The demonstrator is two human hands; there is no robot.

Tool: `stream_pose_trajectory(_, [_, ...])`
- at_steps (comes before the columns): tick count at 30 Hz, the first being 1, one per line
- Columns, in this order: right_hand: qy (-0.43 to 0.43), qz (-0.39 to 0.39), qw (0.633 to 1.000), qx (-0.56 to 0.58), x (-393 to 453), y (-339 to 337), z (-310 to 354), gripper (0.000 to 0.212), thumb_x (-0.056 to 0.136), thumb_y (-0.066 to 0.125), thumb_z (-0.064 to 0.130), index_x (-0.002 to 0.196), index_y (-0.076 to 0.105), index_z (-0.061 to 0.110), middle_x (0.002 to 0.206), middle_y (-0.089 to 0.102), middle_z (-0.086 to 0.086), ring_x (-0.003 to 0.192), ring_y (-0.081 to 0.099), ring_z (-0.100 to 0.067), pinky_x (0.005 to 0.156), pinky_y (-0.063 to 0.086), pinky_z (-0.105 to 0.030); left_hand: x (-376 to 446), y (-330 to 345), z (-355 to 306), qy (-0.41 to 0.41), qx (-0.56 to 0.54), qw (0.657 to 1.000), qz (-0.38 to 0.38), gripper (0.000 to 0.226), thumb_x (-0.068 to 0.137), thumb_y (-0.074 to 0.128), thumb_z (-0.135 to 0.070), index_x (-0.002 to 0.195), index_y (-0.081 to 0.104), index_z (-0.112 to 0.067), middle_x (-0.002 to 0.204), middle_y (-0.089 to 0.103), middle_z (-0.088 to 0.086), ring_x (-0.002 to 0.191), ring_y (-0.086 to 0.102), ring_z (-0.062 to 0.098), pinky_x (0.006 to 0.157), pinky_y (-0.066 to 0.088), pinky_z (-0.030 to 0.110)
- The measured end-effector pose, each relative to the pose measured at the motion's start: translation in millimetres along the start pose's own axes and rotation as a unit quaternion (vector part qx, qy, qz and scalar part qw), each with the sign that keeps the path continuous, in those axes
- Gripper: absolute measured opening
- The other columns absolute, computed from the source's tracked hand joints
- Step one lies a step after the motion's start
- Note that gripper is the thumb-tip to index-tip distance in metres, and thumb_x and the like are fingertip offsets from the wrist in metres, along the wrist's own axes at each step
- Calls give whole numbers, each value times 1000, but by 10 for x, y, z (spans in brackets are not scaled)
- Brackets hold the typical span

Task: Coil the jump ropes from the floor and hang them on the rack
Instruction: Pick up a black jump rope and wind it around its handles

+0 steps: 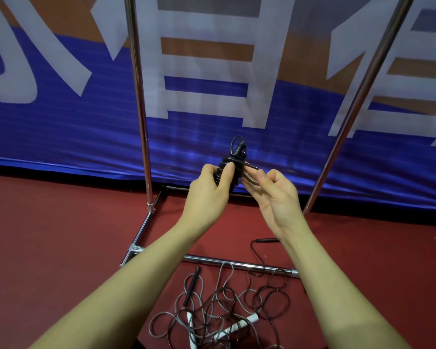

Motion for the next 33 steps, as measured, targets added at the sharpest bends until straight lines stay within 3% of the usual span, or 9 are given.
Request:
stream_pose_trajectory(2, [0, 6, 1000, 8, -7, -3, 3, 28, 95, 45, 3, 71, 36, 14, 103, 71, -15, 106, 66, -25, 86, 54, -28, 14, -24, -30, -2, -21, 1000, 2, 42, 93, 46, -52, 90, 56, -12, 67, 62, -5, 49, 54, 3, 50, 41, 16])
stream_pose_trajectory(5, [2, 13, 999, 32, -2, -13, 2, 23, 87, 50, 8, 70, 36, 14, 104, 71, -17, 108, 65, -27, 91, 53, -32, 47, -26, -12, -37, -117, 992, 39, 49, 92, 48, -54, 87, 56, -5, 61, 61, 3, 40, 54, 15, 38, 36, 21])
stream_pose_trajectory(9, [6, 5, 999, 53, 15, -45, -5, 19, 83, 51, 11, 70, 37, 12, 100, 72, -13, 101, 68, -23, 91, 54, -31, 42, 66, 27, -92, -248, 957, 119, 66, 79, 51, -64, 90, 61, 0, 54, 58, 7, 34, 47, 20, 39, 31, 23])
stream_pose_trajectory(13, [-4, -1, 999, 33, 19, -59, 13, 19, 81, 52, 12, 71, 36, 12, 93, 73, -11, 95, 69, -20, 81, 56, -27, 31, 109, 9, -89, -295, 932, 192, 48, 70, 60, -56, 81, 53, -9, 56, 56, 8, 35, 46, 17, 35, 32, 19])
stream_pose_trajectory(16, [-8, -12, 999, 37, 10, -88, 28, 20, 80, 54, 12, 70, 37, 12, 95, 72, -15, 102, 67, -26, 87, 56, -33, 22, 94, 28, -80, -258, 945, 184, 38, 76, 66, -43, 88, 46, -13, 61, 61, 7, 41, 50, 17, 39, 35, 20])
stream_pose_trajectory(20, [-12, -16, 998, 59, 9, -62, 42, 22, 82, 55, 9, 69, 37, 12, 95, 69, -18, 104, 66, -26, 87, 55, -33, 43, 5, -13, 6, -158, 982, 99, 17, 89, 63, -32, 89, 61, -16, 66, 67, -8, 51, 54, 6, 46, 40, 21])
stream_pose_trajectory(26, [-11, -22, 998, 57, -1, 5, -14, 27, 92, 49, 0, 70, 39, 12, 92, 72, -12, 96, 68, -22, 91, 54, -32, -18, 92, -14, 51, -21, 998, 41, 21, 99, 41, -39, 104, 54, -23, 104, 65, -4, 100, 59, 13, 89, 45, 34])
stream_pose_trajectory(30, [-16, -7, 999, 37, -18, 38, -26, 25, 87, 52, 1, 71, 38, 13, 88, 72, -9, 85, 69, -17, 85, 54, -27, -33, 48, -58, 4, -25, 999, 28, 41, 99, 31, -48, 83, 51, -16, 76, 56, -8, 72, 51, 11, 68, 36, 30])
stream_pose_trajectory(33, [-15, 15, 1000, 6, -30, 62, -43, 26, 84, 53, 1, 71, 36, 14, 91, 73, -7, 86, 69, -17, 82, 53, -24, 35, 18, 24, -28, -24, 999, 22, 71, 90, 30, -67, 87, 62, -4, 66, 57, -4, 60, 50, 13, 58, 37, 29])
Point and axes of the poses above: each hand's wrist, its own x-axis towards the middle knuckle, its own y-axis out of the palm, z = x × y, the point moved 4 cm from there along x, towards the middle knuckle
